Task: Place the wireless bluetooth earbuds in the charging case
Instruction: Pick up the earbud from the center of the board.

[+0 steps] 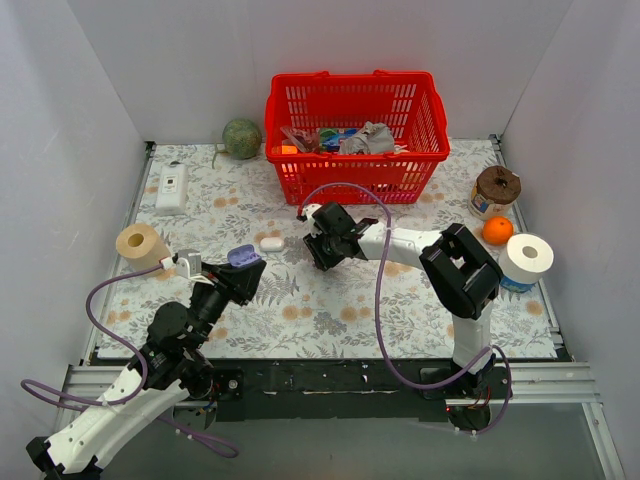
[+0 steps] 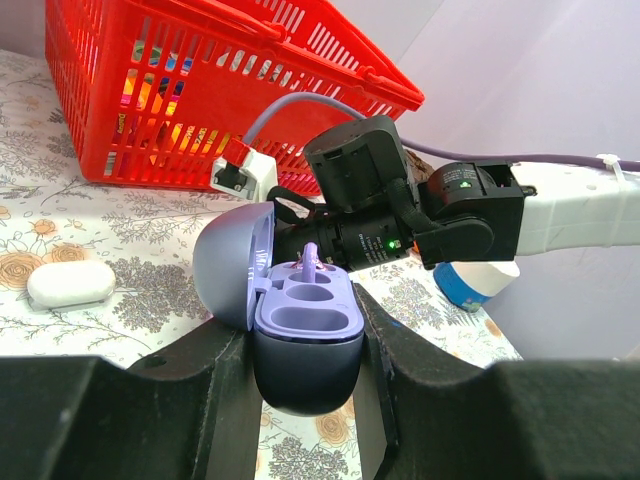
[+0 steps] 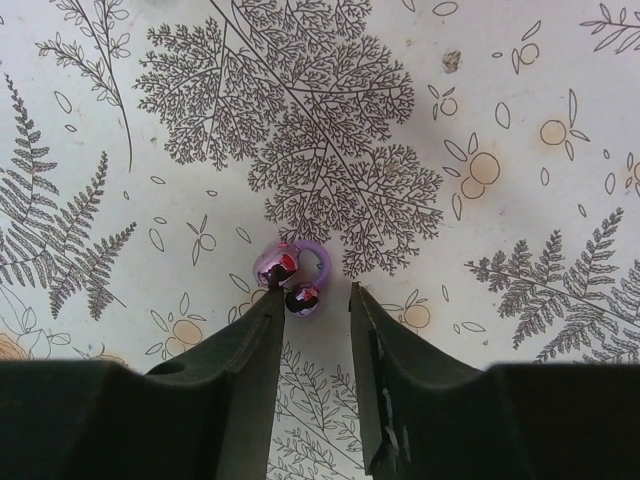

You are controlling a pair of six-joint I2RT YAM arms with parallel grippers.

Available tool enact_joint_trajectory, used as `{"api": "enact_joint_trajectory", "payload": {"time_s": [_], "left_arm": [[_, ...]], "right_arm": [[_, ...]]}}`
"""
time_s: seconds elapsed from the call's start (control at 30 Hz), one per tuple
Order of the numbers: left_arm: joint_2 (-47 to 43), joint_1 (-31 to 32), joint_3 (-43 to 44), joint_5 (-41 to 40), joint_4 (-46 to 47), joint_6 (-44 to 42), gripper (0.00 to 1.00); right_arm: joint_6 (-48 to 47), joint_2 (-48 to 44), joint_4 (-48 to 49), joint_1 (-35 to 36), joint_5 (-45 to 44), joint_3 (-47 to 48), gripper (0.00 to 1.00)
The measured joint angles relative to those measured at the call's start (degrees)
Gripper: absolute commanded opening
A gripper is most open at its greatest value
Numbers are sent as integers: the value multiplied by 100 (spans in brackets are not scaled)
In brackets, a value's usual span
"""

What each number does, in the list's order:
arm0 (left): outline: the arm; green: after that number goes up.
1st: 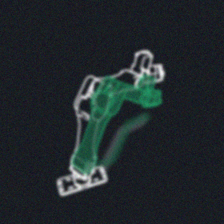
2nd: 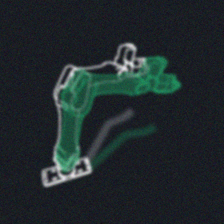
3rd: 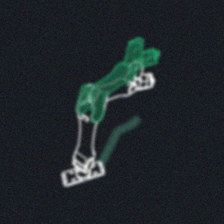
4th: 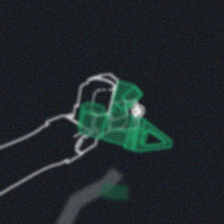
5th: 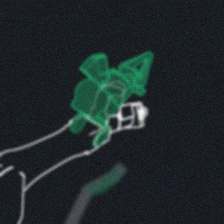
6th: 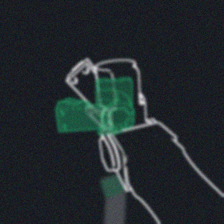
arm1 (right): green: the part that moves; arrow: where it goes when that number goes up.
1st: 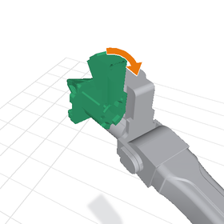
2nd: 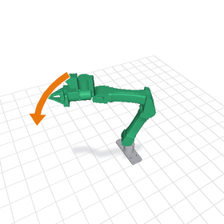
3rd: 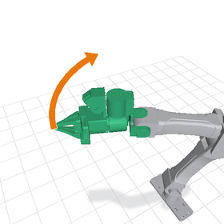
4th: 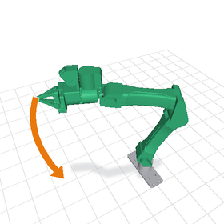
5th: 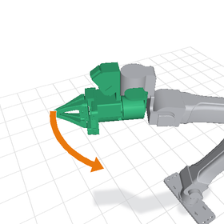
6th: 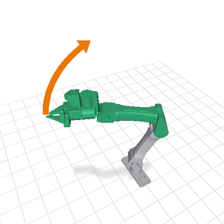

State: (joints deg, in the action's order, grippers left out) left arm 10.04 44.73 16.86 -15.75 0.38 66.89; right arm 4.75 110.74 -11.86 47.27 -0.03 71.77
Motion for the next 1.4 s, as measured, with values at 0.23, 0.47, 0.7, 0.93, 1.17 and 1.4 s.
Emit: {"api": "enact_joint_trajectory", "payload": {"time_s": [0.23, 0.47, 0.7, 0.93, 1.17, 1.4], "left_arm": [[7, 0, 0, 0, 2, 2, 0], [15, 0, 0, 0, 2, 2, 0], [15, 0, 0, 0, 2, 2, 0], [42, 0, 0, 4, 13, 2, 0], [345, 0, -2, 63, 323, 2, 0], [1128, 2, -4, 448, 1392, -155, 0]], "right_arm": [[111, 4, 68, 4, 111, -33, 22], [238, 4, 227, 17, 181, -94, 10], [358, -63, 468, 26, 144, -258, 1], [737, -901, 634, 92, -350, -1141, 1], [837, -2586, 651, 619, -1526, -1506, 1], [380, -4050, 424, 1958, -3012, -1279, 1]]}}
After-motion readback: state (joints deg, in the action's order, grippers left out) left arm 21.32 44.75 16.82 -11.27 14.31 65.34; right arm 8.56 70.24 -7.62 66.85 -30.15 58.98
